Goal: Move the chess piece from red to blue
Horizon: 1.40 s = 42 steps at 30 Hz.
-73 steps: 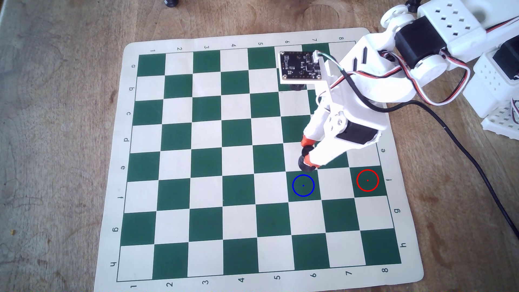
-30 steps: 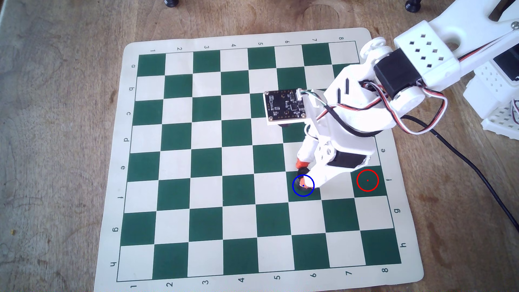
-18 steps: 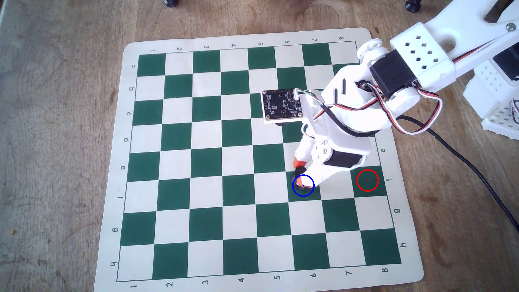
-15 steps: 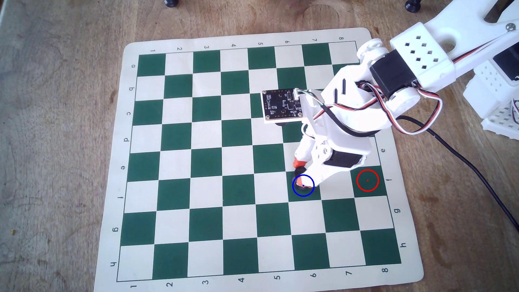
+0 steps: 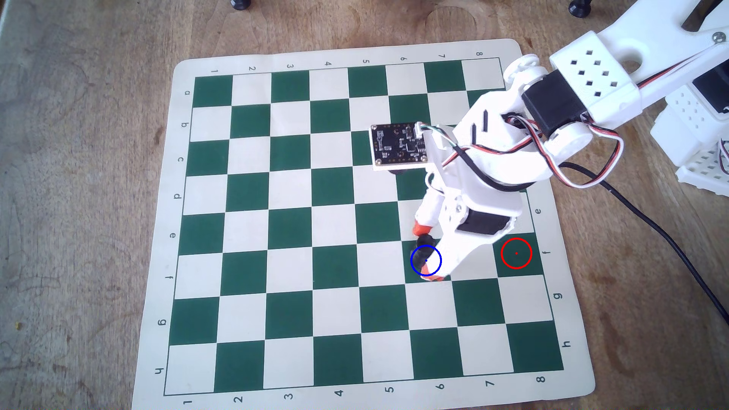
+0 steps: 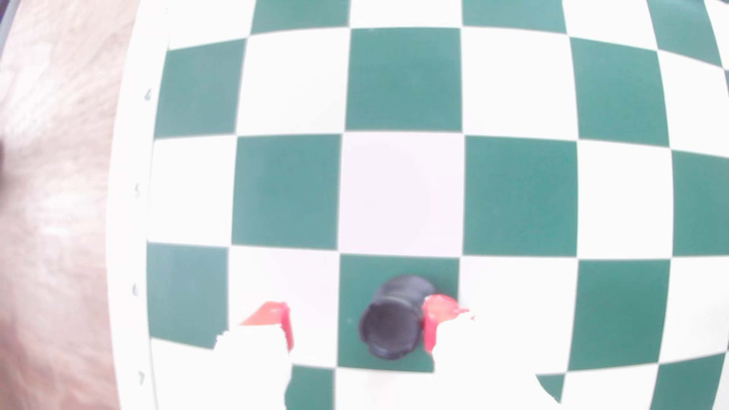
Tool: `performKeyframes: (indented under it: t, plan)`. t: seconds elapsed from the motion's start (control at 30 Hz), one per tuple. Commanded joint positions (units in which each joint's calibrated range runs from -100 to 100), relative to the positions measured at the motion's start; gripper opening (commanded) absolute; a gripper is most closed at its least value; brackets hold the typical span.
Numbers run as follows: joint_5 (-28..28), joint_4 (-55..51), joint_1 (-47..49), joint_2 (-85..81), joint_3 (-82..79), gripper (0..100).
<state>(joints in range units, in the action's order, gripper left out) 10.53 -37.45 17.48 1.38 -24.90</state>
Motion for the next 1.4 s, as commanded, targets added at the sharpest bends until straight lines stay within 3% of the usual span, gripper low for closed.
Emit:
performKeyframes:
  t: [0.0, 0.47, 0.53, 0.63, 0.83, 0.97, 1.1, 1.13, 1.2, 1.3, 1.37]
  plan:
    - [0.0, 0.2, -1.3, -8.7, -0.8, 19]
    - [1.5, -14.9, 4.9, -35.3, -16.5, 17]
    - [1.8, -15.9, 5.1, -40.0, -19.3, 15]
    - [1.6, -18.3, 3.8, -48.1, -21.4, 0]
    - [-1.4, -13.5, 0.7, -61.8, -27.3, 0]
    - [-2.1, 0.3, -0.9, -70.0, -35.2, 0]
    - [-2.9, 27.4, -8.5, -74.6, -48.3, 0]
    - [-3.6, 43.1, -12.4, -74.0, -55.5, 0]
    - [-4.5, 56.5, -15.3, -71.4, -60.5, 0]
    - [-6.3, 69.0, -16.3, -69.3, -63.2, 0]
    - [-8.9, 71.8, -15.2, -70.9, -63.8, 0]
